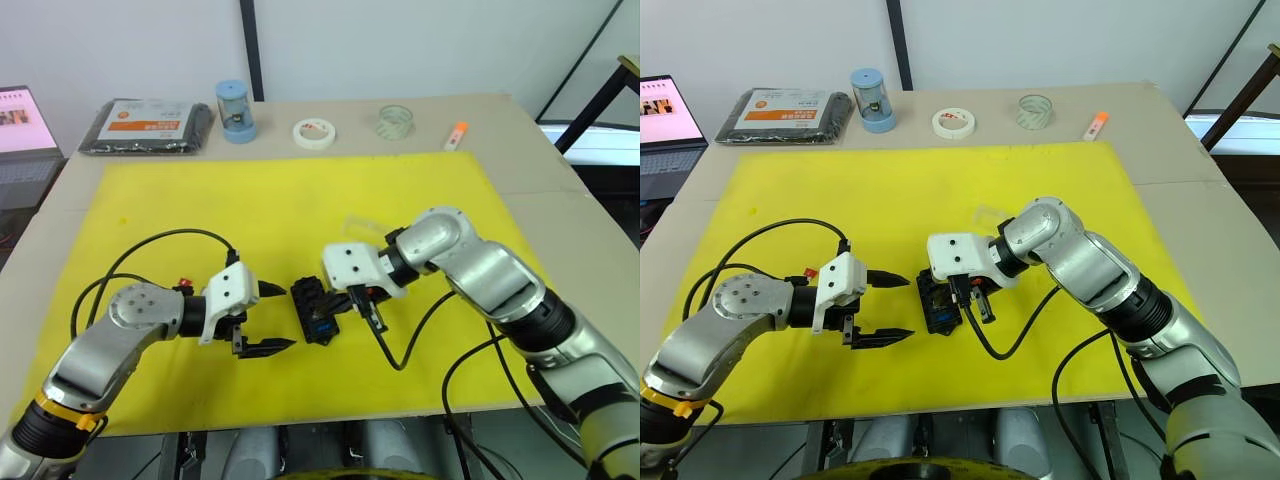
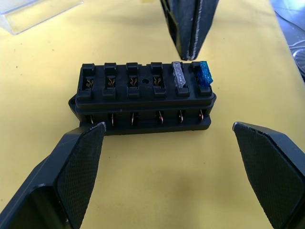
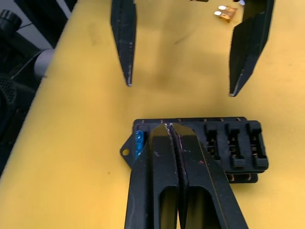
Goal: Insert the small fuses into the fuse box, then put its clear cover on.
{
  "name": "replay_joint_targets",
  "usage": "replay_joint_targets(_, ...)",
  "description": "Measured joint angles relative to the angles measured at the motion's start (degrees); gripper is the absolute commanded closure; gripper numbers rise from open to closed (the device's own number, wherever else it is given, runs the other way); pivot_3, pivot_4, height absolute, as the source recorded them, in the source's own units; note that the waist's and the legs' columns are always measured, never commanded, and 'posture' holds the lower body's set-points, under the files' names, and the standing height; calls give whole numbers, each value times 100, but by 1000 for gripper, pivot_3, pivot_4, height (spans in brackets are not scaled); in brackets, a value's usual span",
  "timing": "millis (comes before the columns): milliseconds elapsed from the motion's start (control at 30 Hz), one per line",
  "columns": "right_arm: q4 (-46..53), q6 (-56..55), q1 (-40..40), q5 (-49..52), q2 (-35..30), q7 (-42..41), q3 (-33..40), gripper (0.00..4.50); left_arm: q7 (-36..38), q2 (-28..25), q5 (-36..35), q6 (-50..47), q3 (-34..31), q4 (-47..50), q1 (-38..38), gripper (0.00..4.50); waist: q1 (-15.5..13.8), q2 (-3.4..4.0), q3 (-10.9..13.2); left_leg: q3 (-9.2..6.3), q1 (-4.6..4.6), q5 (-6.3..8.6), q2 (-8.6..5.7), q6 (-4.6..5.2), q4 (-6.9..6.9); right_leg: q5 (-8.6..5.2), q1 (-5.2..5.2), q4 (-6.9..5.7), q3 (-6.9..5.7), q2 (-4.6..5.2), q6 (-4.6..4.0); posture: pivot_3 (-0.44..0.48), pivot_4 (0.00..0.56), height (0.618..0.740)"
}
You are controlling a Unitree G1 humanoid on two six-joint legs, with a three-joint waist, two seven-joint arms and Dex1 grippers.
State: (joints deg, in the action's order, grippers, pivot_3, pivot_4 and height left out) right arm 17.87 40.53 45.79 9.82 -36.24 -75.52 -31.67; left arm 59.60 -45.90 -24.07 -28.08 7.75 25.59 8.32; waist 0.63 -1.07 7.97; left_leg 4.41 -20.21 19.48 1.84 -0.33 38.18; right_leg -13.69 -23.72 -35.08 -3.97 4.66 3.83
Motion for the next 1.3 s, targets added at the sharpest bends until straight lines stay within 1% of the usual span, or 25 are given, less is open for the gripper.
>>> replay_joint_targets(467, -202, -64, -88, -40, -39, 45, -151, 4477, -3, 1, 67, 0, 0, 0, -1, 0, -1, 0, 0, 0, -2, 1, 0, 1, 1, 0, 0, 0, -1, 0, 0, 0, 150, 740)
replay_joint_targets(1033, -295, -1001, -369, -453, -130, 92, -277, 4477, -1, 2, 91, 0, 0, -2, 29, 0, -4, -2, -2, 0, 39, 7, 1, 12, 0, -1, 35, 5, 0, 1, -1, 0, 150, 740)
replay_joint_targets(1300, -285, -271, -275, -56, -53, 27, 13, 4477, 4, 1, -43, -50, -55, -1, 111, 0, -5, 1, 0, -1, 26, 7, 2, 12, 1, -1, 24, 3, 0, 4, -1, 0, 150, 740)
